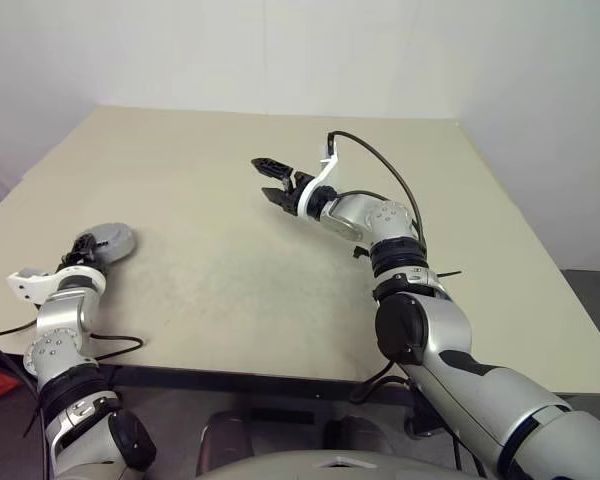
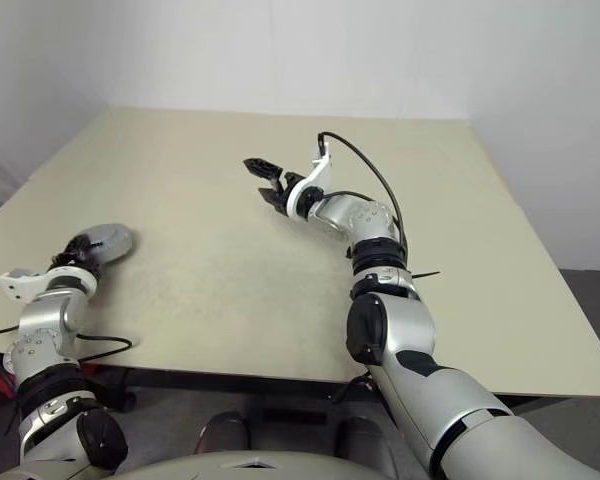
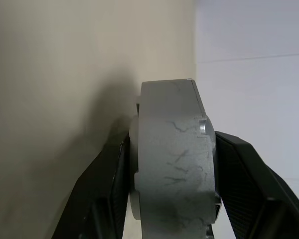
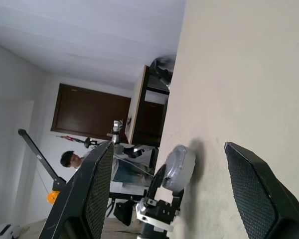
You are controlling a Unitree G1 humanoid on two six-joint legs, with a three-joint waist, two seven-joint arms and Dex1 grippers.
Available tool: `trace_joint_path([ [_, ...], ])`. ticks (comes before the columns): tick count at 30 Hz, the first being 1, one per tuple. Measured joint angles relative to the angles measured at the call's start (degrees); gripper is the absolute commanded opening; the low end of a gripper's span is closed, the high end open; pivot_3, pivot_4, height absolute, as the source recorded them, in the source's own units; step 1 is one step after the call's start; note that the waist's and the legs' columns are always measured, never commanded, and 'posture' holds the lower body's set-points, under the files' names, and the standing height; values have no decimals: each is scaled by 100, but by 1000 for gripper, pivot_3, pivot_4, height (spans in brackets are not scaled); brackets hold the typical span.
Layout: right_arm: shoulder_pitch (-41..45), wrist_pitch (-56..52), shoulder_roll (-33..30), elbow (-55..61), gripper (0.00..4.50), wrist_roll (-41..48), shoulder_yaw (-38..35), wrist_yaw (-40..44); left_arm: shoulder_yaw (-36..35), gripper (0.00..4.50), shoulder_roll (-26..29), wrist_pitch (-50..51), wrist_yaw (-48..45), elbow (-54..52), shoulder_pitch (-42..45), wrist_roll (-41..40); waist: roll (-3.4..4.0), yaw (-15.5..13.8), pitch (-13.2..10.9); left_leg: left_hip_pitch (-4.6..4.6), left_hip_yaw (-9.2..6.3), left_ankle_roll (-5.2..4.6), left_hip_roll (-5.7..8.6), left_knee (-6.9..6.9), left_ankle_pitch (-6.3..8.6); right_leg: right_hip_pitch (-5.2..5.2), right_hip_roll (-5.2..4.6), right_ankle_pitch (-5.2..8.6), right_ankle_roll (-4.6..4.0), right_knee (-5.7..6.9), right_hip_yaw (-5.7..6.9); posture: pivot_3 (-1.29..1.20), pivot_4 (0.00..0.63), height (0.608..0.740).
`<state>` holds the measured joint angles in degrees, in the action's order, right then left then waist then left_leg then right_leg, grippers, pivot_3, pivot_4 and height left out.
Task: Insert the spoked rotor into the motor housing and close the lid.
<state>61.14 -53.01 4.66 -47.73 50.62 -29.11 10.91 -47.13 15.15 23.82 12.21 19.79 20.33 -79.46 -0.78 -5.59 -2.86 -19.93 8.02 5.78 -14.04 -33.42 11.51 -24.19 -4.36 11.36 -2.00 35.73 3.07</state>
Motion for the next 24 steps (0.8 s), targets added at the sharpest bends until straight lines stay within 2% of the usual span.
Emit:
trace_joint_path([
  [11, -27, 15, -3, 0, 3989, -136, 64, 10, -29, 2235, -68, 51, 314, -46, -13, 88, 0, 1, 0, 3, 0, 0, 0, 0, 0, 7, 0, 0, -1, 1, -1, 0, 0, 740],
  [16, -236, 50, -88, 31, 3989, -591, 547, 311, -50, 2235, -88, 72, 335, -75, -24, 87, -1, 1, 1, 8, 0, 0, 0, 0, 0, 14, 0, 0, -1, 1, -1, 0, 0, 740],
  [24, -329, 53, -225, 31, 3989, -822, 687, 613, -51, 2235, -142, 182, 366, -174, -63, 84, -1, 0, 1, 10, 0, 0, 1, 0, 0, 15, 0, 0, -1, 1, -1, 0, 0, 740],
])
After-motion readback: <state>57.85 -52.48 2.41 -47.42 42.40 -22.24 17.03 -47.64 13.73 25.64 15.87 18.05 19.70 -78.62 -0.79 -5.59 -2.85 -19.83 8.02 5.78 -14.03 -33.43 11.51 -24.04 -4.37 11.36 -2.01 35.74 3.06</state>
